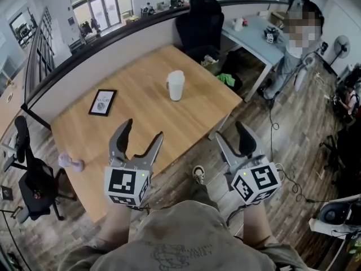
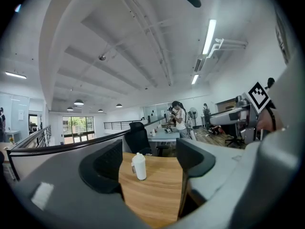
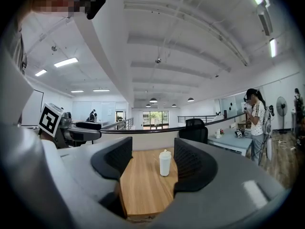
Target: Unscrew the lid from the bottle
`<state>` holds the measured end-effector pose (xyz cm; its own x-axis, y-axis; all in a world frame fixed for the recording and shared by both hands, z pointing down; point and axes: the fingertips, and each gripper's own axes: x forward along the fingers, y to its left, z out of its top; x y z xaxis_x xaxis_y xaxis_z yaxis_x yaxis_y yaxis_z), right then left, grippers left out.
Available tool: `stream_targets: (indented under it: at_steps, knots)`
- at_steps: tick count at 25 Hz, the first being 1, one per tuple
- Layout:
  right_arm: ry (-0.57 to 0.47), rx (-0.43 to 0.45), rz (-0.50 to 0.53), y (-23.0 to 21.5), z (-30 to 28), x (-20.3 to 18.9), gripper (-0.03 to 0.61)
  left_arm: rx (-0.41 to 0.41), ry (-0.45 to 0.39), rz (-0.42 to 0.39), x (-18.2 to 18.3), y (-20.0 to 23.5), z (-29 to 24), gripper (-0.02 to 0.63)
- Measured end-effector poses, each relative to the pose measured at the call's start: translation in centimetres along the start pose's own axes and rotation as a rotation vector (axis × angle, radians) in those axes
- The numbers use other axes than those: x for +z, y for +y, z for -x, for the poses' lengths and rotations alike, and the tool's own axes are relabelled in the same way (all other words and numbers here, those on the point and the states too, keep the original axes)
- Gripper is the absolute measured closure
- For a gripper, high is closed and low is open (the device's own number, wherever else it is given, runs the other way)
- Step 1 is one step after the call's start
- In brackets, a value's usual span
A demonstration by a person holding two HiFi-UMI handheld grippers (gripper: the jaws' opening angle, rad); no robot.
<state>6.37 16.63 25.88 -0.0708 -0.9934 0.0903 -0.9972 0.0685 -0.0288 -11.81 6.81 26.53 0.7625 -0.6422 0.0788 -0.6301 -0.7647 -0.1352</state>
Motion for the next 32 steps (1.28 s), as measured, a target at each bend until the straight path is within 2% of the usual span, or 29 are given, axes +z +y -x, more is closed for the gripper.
stream_targets:
  at_steps: [11,21,27,32]
  knots:
    - [0.089,0.163,0.012,-9.3,-12.6,0.3,0.319,0.120,0.081,0.016,0.1,2.8,-12.3,0.261]
    - [0.112,0.335,0.038,-16.3,-23.2,1.2,0.319,0.247,0.128,0.025,0.4,4.8,-22.0,0.259]
    - [0.131,0.436,0.052,-18.1,-27.5,0.6,0.319,0.310,0.159,0.035,-0.1,5.8,-25.0,0.259]
    - [0.162,0.467,0.043,-18.0,-29.6,-0.6,0.319,0.331,0.186,0.039,-0.8,6.9,-25.7,0.259]
